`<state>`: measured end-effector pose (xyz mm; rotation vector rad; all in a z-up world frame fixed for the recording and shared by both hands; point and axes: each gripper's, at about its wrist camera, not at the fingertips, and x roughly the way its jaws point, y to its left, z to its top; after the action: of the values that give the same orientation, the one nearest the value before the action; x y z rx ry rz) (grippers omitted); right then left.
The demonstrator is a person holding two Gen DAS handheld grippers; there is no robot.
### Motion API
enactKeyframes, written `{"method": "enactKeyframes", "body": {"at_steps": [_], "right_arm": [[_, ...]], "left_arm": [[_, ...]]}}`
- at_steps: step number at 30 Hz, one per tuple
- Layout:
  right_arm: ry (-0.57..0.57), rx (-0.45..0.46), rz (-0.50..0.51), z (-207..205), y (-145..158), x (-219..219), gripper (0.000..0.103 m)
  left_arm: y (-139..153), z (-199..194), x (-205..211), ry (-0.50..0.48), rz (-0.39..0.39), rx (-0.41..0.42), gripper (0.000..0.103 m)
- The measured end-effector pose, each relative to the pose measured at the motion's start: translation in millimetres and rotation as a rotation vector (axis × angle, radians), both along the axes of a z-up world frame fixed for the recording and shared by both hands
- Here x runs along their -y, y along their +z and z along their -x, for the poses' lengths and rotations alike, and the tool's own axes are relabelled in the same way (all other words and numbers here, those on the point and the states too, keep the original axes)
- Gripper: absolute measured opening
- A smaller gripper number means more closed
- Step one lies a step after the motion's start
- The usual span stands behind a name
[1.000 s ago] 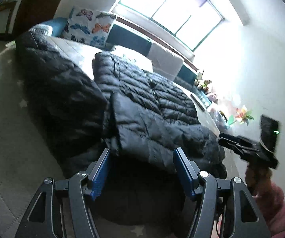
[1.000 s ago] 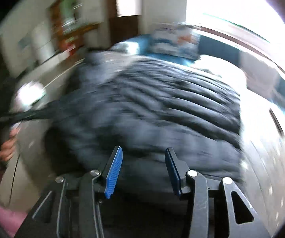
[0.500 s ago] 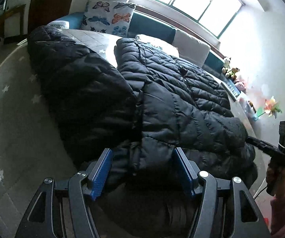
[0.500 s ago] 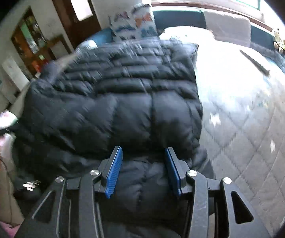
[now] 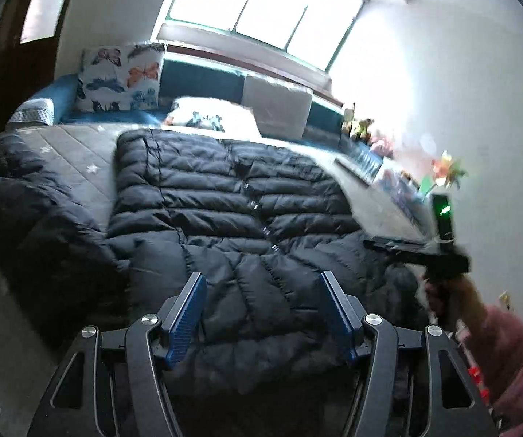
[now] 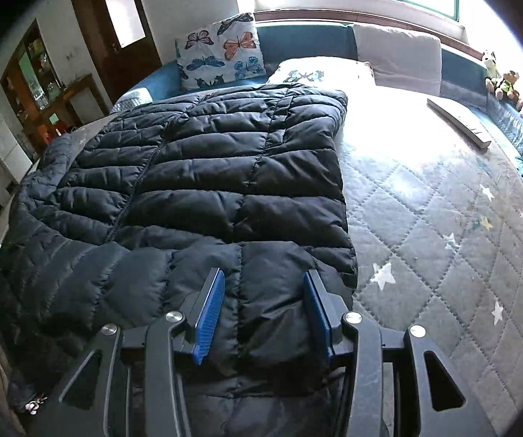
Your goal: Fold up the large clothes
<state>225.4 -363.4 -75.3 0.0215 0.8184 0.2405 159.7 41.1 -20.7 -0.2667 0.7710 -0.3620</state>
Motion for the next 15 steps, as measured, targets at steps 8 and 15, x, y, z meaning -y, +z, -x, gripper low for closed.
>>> {"method": "enactKeyframes", "body": {"at_steps": [8, 15], "right_arm": [[0.019, 0.003, 0.062, 1.6, -11.3, -5.6, 0.05], [0.006, 0.015, 0.148, 11.8, 11.5, -24.2, 0.05]], "left_arm": [[-71.8, -37.8, -19.5, 0.044, 0.026, -0.179, 0.049], [-65.4, -32.1, -30.0, 0.02, 0.066, -0.164, 0.046]]}}
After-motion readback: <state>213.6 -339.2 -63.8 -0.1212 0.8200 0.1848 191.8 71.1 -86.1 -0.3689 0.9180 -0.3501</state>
